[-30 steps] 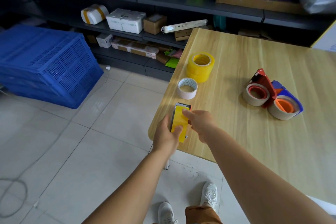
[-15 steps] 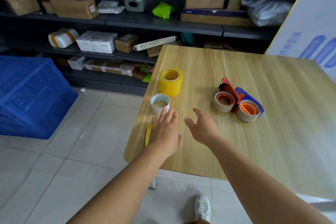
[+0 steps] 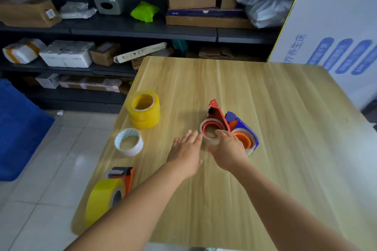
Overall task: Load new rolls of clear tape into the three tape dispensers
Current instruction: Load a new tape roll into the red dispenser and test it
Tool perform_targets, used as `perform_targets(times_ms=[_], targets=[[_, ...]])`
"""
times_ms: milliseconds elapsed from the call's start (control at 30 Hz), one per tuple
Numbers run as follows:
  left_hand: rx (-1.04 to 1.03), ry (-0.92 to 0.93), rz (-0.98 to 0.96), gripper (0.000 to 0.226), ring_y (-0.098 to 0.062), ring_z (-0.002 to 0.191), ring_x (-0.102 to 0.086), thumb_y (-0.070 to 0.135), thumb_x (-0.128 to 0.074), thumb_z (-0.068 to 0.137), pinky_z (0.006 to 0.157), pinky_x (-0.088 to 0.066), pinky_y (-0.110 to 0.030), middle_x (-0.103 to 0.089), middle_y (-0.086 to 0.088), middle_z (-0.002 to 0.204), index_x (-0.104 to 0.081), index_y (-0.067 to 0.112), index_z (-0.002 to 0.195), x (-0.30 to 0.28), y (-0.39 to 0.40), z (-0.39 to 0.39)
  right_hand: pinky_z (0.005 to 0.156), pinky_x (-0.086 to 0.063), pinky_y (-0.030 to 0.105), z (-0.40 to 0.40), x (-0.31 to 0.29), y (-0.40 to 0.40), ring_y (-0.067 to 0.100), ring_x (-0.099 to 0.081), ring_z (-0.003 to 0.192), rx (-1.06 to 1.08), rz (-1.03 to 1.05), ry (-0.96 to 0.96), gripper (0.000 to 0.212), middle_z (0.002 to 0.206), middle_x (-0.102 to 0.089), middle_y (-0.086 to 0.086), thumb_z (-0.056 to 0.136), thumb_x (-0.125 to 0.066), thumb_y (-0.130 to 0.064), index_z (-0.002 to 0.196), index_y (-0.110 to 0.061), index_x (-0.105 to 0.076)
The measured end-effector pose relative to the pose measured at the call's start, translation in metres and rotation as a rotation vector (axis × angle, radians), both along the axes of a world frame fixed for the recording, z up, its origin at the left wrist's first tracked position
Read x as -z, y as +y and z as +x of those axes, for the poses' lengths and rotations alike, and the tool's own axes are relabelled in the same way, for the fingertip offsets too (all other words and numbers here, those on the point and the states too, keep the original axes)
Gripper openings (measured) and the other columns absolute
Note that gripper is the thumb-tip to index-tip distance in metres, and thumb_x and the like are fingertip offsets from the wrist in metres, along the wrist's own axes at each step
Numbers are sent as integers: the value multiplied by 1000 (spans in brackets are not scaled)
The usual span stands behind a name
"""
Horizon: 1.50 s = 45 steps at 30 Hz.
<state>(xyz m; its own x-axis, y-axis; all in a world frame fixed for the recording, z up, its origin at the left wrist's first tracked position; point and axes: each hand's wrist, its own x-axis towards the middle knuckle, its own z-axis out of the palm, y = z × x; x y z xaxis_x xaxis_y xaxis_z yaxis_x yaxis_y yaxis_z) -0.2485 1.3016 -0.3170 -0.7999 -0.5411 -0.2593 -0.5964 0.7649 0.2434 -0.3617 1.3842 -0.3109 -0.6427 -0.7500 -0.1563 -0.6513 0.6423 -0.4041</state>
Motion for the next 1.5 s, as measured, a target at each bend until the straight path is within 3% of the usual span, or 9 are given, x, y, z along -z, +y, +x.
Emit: perform_targets(times_ms=[333, 567, 733, 833, 1000, 1100, 1267, 1400, 1500], targets=[[32, -186, -7, 68, -16, 147, 8, 18, -49, 95, 117, 2, -41, 1, 4, 161, -11, 18, 152, 30, -11, -57, 118, -4, 39, -68, 37, -18, 15, 1, 147, -459, 229, 183, 61, 160, -16, -4, 94, -44, -16, 151, -20, -21], [-52, -110, -128, 53, -17, 147, -5, 15, -49, 93, 118, -1, -40, -22, 1, 155, -31, 18, 142, 36, -24, -37, 117, -4, 34, -85, 40, -16, 10, 1, 147, -561, 206, 227, 63, 158, -19, -7, 93, -45, -13, 151, -22, -21], [-60, -34, -116, 43, -22, 139, -27, 36, -52, 91, 114, -15, -36, -38, 0, 143, -43, 19, 129, 41, -29, -14, 117, -3, 34, -70, 39, -19, 14, -4, 147, -564, 182, 259, 59, 156, -25, -5, 94, -44, -22, 149, -21, -24], [-176, 39, -27, 67, -27, 126, -40, 42, -64, 84, 103, -32, -35, -31, -2, 144, -31, 19, 138, 39, -30, -22, 117, 0, 37, -55, 34, -30, 18, -5, 147, -542, 136, 245, 70, 159, -18, -1, 91, -52, -33, 151, -22, -17], [-178, -45, 94, 109, -27, 145, -14, 43, -72, 78, 114, -19, -37, 2, -5, 160, 5, 16, 151, 44, -47, -45, 115, 12, 40, -45, 36, -44, 21, 17, 146, -541, 223, 273, 86, 161, 7, 3, 91, -52, -35, 152, -18, 6], [-172, -45, 140, 113, -25, 143, -18, 38, -76, 74, 112, -25, -37, -8, -6, 157, 3, 13, 150, 45, -51, -53, 114, 15, 41, -43, 36, -50, 21, 19, 145, -540, 253, 252, 86, 161, 5, 2, 91, -51, -40, 152, -18, 5], [-170, 76, 182, 101, -24, 119, -41, 36, -83, 62, 85, -47, -34, -22, -3, 139, -21, 14, 139, 42, -54, -47, 116, 8, 49, -43, 37, -55, 20, 14, 146, -542, 218, 205, 91, 159, -16, -3, 84, -60, -45, 152, -23, -3], [-196, 88, 291, 109, -24, 115, -47, 34, -87, 58, 92, -49, -38, -18, 0, 135, -18, 20, 140, 43, -57, -42, 117, -1, 51, -47, 36, -55, 20, 8, 147, -566, 188, 168, 98, 155, -23, -5, 77, -68, -48, 151, -26, -7], [-300, 170, 572, 103, -17, 115, -47, 34, -86, 60, 97, -45, -34, -31, 1, 135, -23, 24, 141, 36, -64, -43, 117, -4, 52, -52, 35, -56, 21, 7, 147, -574, 191, 140, 97, 155, -24, -4, 77, -70, -46, 150, -26, -9]])
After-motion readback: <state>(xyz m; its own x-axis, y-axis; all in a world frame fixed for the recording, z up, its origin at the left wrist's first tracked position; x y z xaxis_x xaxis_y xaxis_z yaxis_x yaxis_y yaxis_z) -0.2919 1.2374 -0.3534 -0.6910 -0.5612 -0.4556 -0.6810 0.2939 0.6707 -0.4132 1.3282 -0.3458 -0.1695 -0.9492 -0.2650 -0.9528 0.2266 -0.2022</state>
